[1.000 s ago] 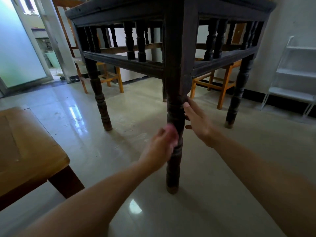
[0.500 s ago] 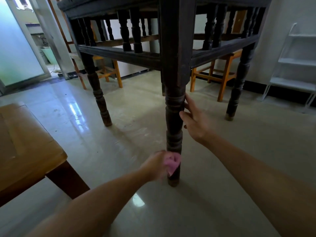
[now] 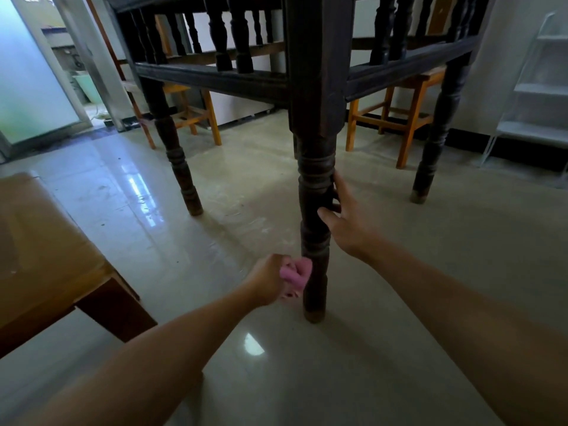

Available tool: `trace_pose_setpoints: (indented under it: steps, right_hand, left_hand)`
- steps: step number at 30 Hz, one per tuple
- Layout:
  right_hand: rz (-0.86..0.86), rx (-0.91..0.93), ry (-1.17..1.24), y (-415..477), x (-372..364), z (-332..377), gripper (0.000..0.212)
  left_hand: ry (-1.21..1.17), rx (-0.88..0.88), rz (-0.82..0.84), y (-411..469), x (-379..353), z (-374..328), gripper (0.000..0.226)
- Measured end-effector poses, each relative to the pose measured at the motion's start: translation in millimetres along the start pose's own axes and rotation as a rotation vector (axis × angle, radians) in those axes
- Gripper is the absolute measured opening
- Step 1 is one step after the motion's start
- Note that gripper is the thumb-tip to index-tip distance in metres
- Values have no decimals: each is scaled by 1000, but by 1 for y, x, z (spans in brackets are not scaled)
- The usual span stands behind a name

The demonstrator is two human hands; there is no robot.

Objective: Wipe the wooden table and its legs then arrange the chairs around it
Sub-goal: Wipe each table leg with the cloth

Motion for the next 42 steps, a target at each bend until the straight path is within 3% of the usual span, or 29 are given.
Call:
trace_pose_setpoints:
  steps: [4, 5, 6, 8, 9, 10, 11, 13, 14, 16, 18, 21, 23, 25, 27, 29, 31, 33, 37, 39, 41, 42]
  right_hand:
    - [11, -6, 10, 0, -3, 0, 74]
    - [10, -4, 10, 0, -3, -1, 74]
    - [4, 0, 10, -1, -4, -1, 74]
    - [-20, 11, 26, -2, -6, -1, 74]
    - [-29, 13, 41, -2, -7, -1, 73]
    - [-37, 12, 52, -1, -7, -2, 72]
    - [-43, 14, 56, -1, -7, -2, 71]
    - [-45, 27, 49, 0, -7, -3, 69]
    - [-42, 35, 39, -1, -7, -4, 69]
    - [-42, 55, 16, -1, -8, -6, 69]
    - [-54, 75, 10, -1, -10, -9, 70]
    - [-105, 108, 6, -3, -14, -12, 70]
    - [-135, 108, 20, -4, -18, -15, 70]
    - [-138, 87, 45, -3, -20, -20, 68]
    - [-109, 46, 75, -1, -23, -26, 69]
    - [-77, 9, 85, -2, -27, -33, 72]
    - [-75, -26, 85, -5, -32, -40, 73]
    - [-99, -38, 55, -6, -37, -47, 74]
    - [-138, -32, 46, -6, -41, -54, 61]
    - [-138, -14, 27, -5, -39, -56, 53]
    - [-117, -7, 10, -4, -40, -60, 50]
    - [-102, -12, -2, -4, -42, -63, 50]
  left_hand:
    - [-187, 106, -535, 28, 38, 5, 28]
    - [-244, 80, -529, 28, 35, -2, 27]
    - [-278, 22, -422, 27, 23, -7, 22]
    - [-163, -30, -4, 9, -21, -8, 14]
    - [-69, -1, 230, -3, -43, -1, 9]
    - [-16, 66, 363, -12, -57, 8, 10]
    - [-71, 177, 387, -13, -61, 13, 17]
    - [-378, 339, 210, 0, -46, 17, 24]
    - [-432, 294, 60, 10, -32, 16, 19]
    - [-285, 103, -289, 28, 1, 16, 11]
    - [-114, 44, -544, 33, 14, 15, 14]
    - [-203, -80, -309, 25, -12, 8, 20]
    - [-136, -37, -66, 14, -33, 23, 21]
    - [-48, 115, 247, 3, -44, 47, 8]
    - [-22, 139, 119, 11, -35, 61, 6]
    - [-242, 161, -129, 25, -18, 58, 4]
    - [-270, 56, -310, 35, -11, 45, 20]
    - [-305, 41, -212, 31, -30, 37, 18]
    - [131, -24, -15, 19, -56, 58, 10]
    - [119, 38, -75, 29, -39, 67, 5]
    - [19, 116, -210, 43, -21, 73, 13]
    - [82, 69, -312, 48, -13, 71, 10]
Point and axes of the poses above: each hand's wrist, its own y-axis towards the middle knuckle, its own x-axis out of the back of the hand, z = x × y, the point moved 3 cm from there along y, towards the middle knuckle, and after that the axes turned 14 degrees about -z, right-handed, at the moved point
